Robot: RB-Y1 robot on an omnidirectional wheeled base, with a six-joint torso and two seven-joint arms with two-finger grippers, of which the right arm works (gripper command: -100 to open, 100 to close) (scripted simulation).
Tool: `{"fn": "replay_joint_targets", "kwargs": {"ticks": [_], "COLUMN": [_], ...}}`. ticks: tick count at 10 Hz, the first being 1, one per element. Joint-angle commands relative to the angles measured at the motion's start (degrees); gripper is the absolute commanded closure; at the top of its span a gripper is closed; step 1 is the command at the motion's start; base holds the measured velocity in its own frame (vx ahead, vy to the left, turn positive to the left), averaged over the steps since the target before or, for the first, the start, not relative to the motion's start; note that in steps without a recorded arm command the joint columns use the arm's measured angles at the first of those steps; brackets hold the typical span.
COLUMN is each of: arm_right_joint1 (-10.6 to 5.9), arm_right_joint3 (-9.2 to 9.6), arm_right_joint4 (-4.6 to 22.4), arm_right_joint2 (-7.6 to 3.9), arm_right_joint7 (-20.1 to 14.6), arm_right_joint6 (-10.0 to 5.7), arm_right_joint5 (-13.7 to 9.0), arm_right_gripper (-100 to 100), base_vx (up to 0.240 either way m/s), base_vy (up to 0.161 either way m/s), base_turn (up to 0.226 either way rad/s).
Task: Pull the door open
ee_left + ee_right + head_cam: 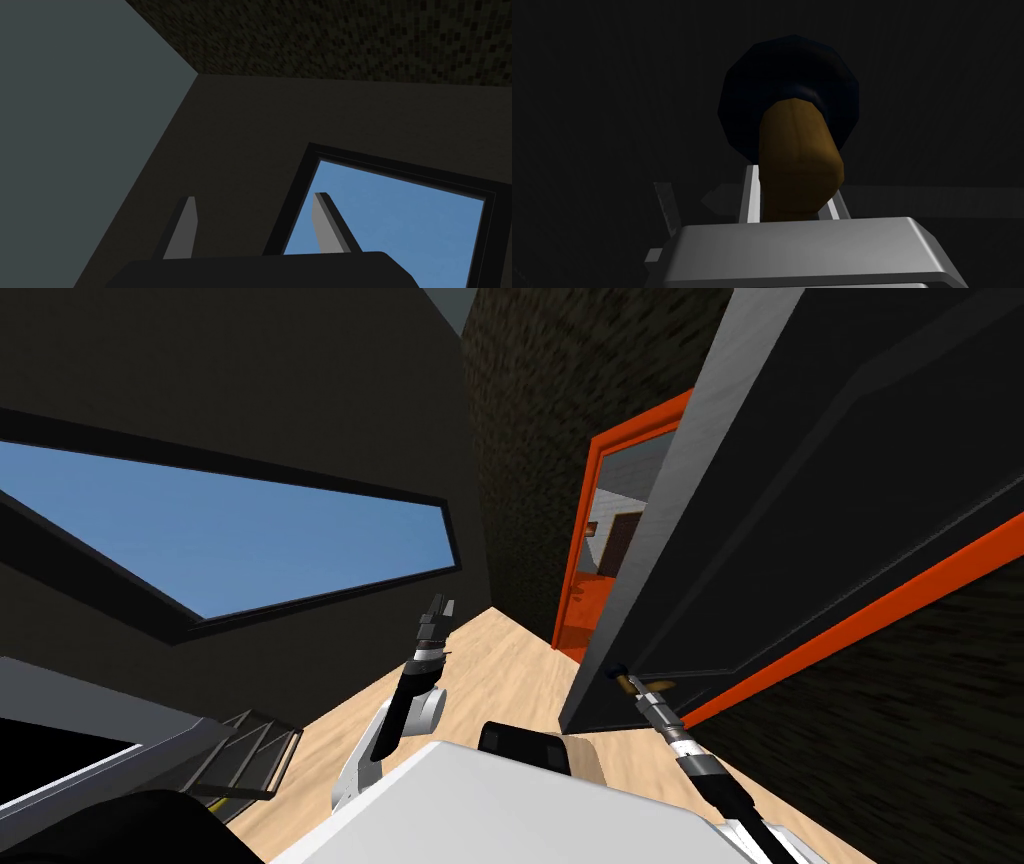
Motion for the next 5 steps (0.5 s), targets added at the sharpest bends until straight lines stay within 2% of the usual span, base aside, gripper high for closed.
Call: {"fn": "replay_joint_targets", "kwargs": {"ticks": [1,5], "arm_right_joint1": [-0.96,-3.91], "arm_right_joint3": [0.55,1.66], "arm_right_joint4": [-0.71,-0.93], "arm_right_joint2": [0.63,2.12], "arm_right_joint7": [0.85,2.86], "arm_right_joint6": [1.71,5.43], "arm_right_joint5": [-0.55,-2.21], "arm_right_gripper": [100,100], "base_vx": [-0.164,-0.171], "base_vy": [-0.091,-0.082], "base_turn": [0.142,0.134]}}
